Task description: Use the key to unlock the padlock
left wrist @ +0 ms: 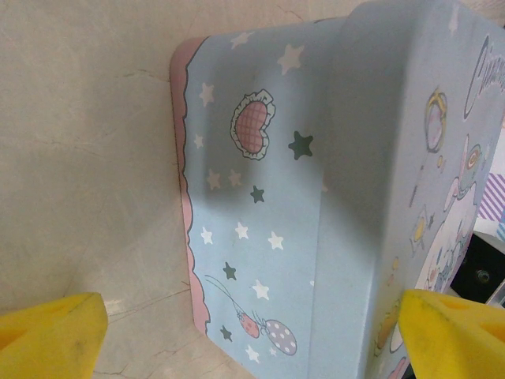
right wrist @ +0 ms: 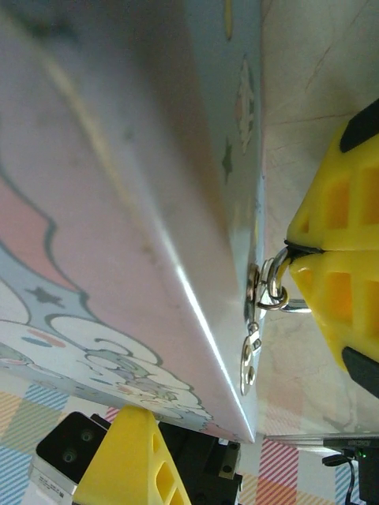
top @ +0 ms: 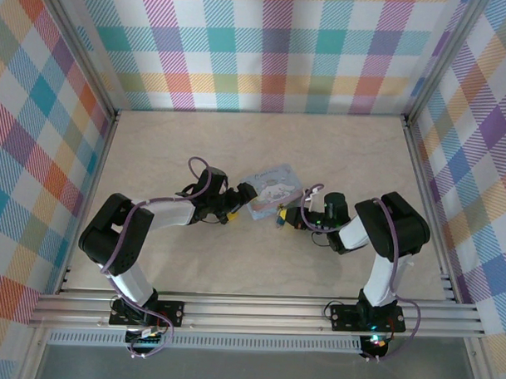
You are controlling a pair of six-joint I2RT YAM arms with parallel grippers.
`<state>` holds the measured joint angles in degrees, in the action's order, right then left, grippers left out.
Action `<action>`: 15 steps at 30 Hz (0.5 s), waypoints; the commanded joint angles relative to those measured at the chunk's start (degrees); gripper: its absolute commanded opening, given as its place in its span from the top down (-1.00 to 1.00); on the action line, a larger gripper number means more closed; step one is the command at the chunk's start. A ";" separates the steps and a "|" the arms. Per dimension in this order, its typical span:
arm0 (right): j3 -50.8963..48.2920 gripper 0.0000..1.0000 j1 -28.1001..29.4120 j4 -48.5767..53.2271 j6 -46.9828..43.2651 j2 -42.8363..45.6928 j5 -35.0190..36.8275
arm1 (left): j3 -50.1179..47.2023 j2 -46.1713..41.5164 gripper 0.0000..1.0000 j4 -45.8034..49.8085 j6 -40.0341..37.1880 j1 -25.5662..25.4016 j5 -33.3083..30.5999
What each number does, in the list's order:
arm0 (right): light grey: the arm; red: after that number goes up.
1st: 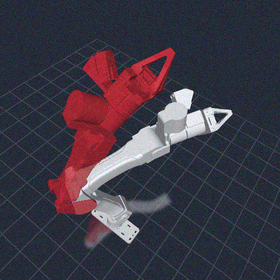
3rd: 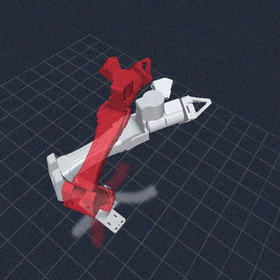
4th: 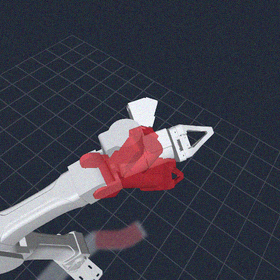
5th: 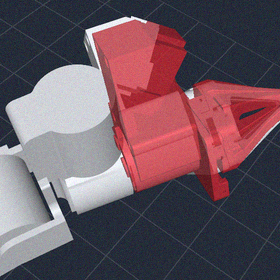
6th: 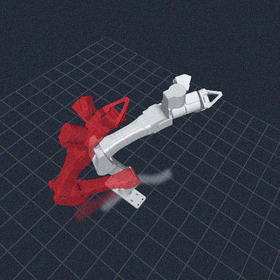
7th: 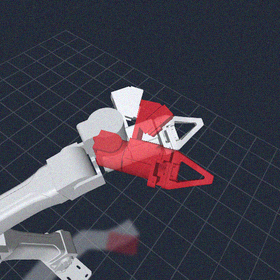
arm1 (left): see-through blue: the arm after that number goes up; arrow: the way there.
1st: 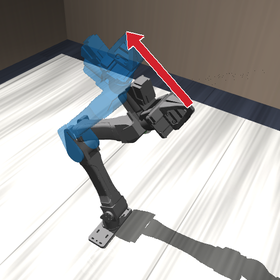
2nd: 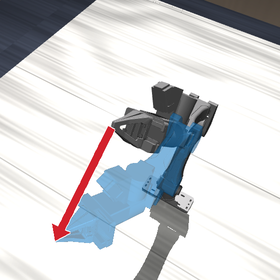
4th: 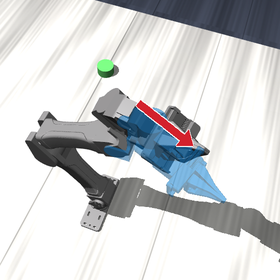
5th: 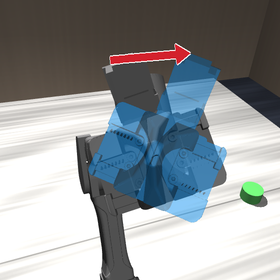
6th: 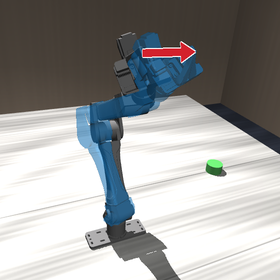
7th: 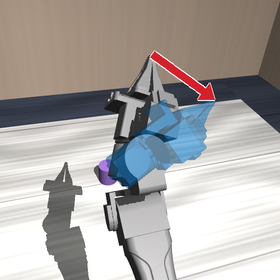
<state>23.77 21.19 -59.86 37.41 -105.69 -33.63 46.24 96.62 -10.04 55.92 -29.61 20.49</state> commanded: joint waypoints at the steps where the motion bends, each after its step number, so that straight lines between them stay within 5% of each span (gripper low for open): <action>1: -1.09 1.00 -0.01 -4.23 2.59 1.18 1.22 | -1.15 0.56 -0.88 6.88 -1.08 -1.07 -0.89; 15: -2.20 1.00 -0.07 -8.41 6.79 1.63 3.20 | -1.24 0.41 -0.89 6.66 -1.09 -1.07 -0.92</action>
<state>22.20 21.19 -63.40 41.95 -105.60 -31.38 46.24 96.62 -10.04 55.92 -29.61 20.49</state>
